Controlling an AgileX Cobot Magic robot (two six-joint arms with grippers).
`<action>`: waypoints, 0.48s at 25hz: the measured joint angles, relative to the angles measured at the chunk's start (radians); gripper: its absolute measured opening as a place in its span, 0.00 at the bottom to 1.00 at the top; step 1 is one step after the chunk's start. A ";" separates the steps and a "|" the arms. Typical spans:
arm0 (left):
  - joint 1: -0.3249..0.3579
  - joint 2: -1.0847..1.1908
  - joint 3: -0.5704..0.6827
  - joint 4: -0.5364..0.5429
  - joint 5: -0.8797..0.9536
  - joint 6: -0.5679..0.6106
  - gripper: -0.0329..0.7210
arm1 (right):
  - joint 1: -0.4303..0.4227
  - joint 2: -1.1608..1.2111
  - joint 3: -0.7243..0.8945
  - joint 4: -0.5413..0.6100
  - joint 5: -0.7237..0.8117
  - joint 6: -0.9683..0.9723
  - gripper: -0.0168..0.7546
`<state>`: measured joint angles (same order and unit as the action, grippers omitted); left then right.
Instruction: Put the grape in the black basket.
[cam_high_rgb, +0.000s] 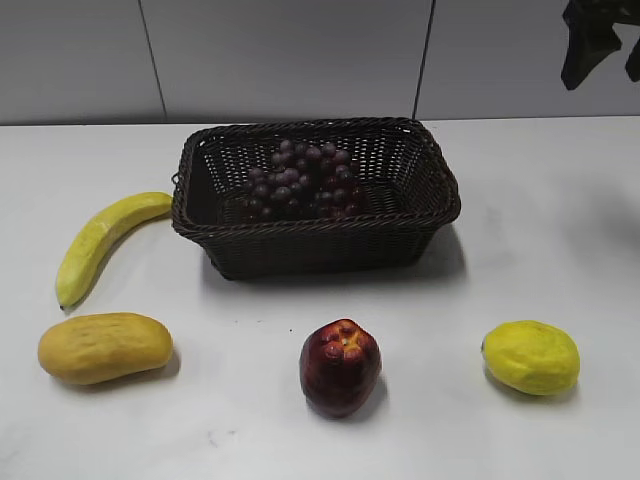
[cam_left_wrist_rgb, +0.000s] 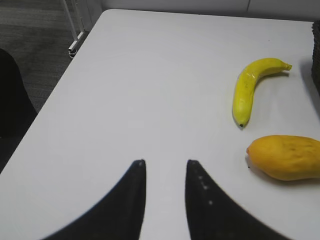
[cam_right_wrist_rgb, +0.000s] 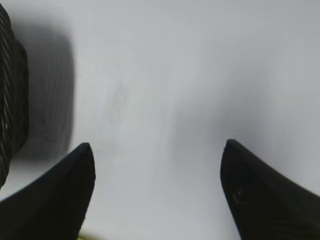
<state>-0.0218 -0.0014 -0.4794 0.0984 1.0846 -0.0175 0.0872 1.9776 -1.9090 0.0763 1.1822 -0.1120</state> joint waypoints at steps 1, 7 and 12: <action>0.000 0.000 0.000 0.000 0.000 0.000 0.33 | 0.000 -0.025 0.030 0.000 0.000 0.000 0.79; 0.000 0.000 0.000 0.000 0.000 0.000 0.33 | 0.000 -0.238 0.288 -0.025 0.000 0.013 0.79; 0.000 0.000 0.000 0.000 0.000 0.000 0.33 | 0.000 -0.485 0.596 -0.025 -0.009 0.054 0.78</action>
<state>-0.0218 -0.0014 -0.4794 0.0984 1.0846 -0.0175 0.0872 1.4931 -1.3130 0.0509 1.1731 -0.0575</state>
